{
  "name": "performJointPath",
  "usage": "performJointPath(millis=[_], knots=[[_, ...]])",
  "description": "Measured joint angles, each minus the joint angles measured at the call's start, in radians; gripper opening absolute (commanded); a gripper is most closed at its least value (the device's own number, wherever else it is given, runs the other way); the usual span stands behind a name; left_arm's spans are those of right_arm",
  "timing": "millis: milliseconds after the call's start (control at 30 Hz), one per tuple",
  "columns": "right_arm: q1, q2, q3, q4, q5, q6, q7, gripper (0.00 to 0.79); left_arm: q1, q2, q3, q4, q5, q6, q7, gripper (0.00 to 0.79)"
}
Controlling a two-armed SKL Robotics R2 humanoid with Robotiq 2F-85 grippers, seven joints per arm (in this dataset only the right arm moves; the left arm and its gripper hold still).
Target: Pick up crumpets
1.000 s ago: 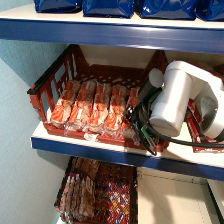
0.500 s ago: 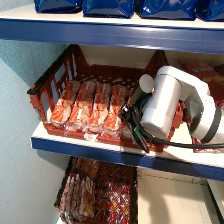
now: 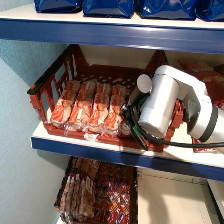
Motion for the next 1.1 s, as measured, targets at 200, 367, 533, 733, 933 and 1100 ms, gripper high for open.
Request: performJointPath(millis=[200,367,533,733,933,1100], knots=[[-0.001,-0.008,-0.007,-0.002,0.0,0.0,0.004,0.007,0.0,0.0,0.0,0.0,0.0,0.0,0.0,0.0],[-0.003,-0.018,-0.015,-0.013,-0.002,0.002,0.005,0.008,0.0,0.0,0.0,0.0,0.0,0.0,0.0,0.0],[-0.008,-0.033,-0.022,-0.019,-0.033,0.002,0.012,0.006,0.0,0.0,0.0,0.0,0.0,0.0,0.0,0.0],[-0.015,-0.067,-0.031,-0.043,-0.067,-0.001,0.024,0.008,0.0,0.0,0.0,0.0,0.0,0.0,0.0,0.0],[-0.016,-0.108,-0.037,-0.112,-0.07,-0.002,0.023,0.006,0.0,0.0,0.0,0.0,0.0,0.0,0.0,0.0],[-0.015,-0.142,-0.039,-0.167,-0.093,-0.002,0.018,0.008,0.0,0.0,0.0,0.0,0.0,0.0,0.0,0.0]])
